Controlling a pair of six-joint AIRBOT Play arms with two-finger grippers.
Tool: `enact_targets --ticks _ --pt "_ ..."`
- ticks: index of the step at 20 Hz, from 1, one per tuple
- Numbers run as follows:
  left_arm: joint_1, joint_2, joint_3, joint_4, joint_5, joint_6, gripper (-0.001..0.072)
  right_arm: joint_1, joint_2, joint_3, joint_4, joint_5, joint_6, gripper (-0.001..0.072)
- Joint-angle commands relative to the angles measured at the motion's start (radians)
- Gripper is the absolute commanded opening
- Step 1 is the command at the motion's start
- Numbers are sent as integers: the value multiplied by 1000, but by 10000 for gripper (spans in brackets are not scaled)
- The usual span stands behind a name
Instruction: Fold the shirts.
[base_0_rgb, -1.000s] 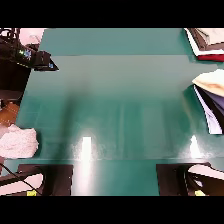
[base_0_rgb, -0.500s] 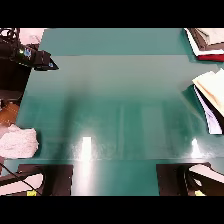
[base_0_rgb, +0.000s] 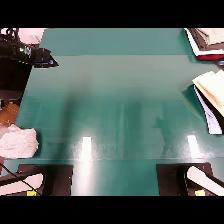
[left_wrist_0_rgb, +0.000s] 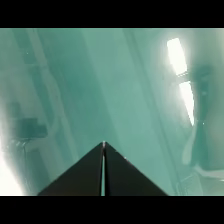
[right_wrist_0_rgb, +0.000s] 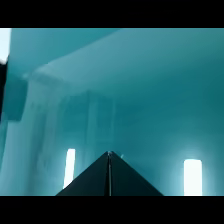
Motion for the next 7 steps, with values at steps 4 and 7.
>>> enact_targets --ticks 4,7 --pt "0 1 0 0 20 0 24 289 7 -1 -9 -48 0 23" --pt "0 1 0 0 20 0 23 311 7 -1 -8 -45 1 23"
